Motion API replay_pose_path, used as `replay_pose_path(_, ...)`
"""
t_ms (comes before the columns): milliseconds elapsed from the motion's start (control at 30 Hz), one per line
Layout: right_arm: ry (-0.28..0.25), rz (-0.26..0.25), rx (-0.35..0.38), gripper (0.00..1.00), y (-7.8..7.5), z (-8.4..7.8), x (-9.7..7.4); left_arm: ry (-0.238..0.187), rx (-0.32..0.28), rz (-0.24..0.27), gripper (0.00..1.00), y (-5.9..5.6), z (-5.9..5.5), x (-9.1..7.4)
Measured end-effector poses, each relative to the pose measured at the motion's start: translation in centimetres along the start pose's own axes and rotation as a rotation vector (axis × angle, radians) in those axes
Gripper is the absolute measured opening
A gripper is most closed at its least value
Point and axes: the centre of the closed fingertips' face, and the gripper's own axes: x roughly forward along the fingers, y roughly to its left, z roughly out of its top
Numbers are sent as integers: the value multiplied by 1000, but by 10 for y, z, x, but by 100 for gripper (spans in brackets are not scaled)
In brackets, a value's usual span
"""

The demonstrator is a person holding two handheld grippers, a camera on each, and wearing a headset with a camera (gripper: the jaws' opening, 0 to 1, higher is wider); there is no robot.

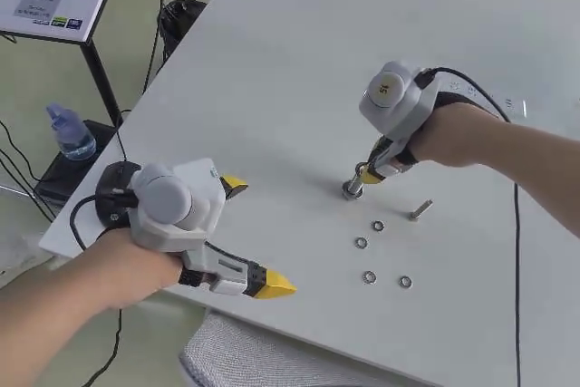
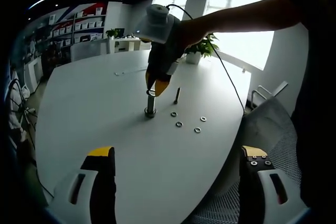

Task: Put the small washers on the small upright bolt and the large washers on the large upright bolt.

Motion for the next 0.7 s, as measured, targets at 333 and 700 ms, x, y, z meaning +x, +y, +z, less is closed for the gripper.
replay_pose_path(333, 19, 4, -16, 21, 3, 0, 4, 12, -2, 1, 97, 2, -1, -1)
replay_pose_path(700, 33, 13, -23, 21, 3, -2, 16, 14, -9, 1, 95, 4, -4, -2)
